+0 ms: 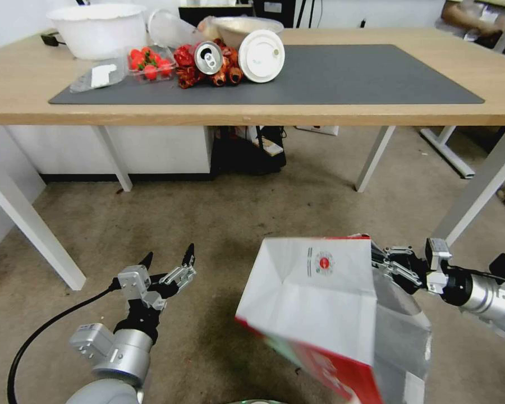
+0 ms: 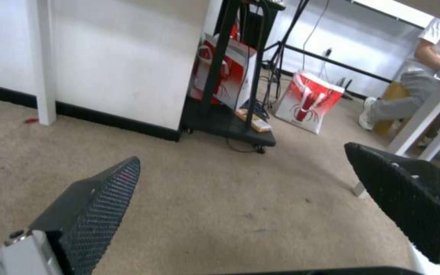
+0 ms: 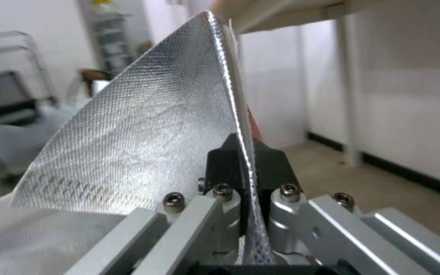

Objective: Pick up the food delivery bag from the floor and place it on the table.

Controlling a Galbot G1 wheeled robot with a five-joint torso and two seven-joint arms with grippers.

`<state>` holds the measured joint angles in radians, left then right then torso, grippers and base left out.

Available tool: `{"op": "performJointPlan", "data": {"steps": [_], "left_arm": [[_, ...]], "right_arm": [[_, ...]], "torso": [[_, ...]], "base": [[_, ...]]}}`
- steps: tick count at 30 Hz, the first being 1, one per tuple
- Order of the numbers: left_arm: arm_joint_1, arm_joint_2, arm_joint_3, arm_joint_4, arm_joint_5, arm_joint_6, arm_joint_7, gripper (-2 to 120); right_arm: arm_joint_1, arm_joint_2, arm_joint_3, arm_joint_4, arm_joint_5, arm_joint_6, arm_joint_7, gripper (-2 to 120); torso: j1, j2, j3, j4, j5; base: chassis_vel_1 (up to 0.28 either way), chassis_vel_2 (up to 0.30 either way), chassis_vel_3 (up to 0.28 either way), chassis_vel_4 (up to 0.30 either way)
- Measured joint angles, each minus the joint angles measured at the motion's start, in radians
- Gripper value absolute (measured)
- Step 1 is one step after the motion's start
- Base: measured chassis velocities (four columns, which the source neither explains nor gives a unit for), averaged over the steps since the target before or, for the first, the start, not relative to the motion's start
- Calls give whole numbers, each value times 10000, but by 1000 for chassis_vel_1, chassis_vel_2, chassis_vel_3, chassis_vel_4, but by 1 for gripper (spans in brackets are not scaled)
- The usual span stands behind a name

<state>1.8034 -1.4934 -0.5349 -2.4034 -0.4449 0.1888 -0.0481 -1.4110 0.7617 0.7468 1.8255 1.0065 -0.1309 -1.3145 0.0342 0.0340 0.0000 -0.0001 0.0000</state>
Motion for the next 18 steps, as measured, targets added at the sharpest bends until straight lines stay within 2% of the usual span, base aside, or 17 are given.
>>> {"op": "performJointPlan", "data": {"steps": [6, 18], "left_arm": [[-2, 8, -20, 0, 0, -82, -53, 100], [-3, -7, 85, -58, 169, -96, -99, 100]], "right_arm": [[124, -63, -28, -2, 124, -560, -743, 0], [46, 32, -54, -22, -37, -566, -853, 0]], "torso": [[0, 0, 0, 1, 0], [0, 0, 0, 1, 0]], "base": [[0, 0, 0, 0], [0, 0, 0, 0]]}}
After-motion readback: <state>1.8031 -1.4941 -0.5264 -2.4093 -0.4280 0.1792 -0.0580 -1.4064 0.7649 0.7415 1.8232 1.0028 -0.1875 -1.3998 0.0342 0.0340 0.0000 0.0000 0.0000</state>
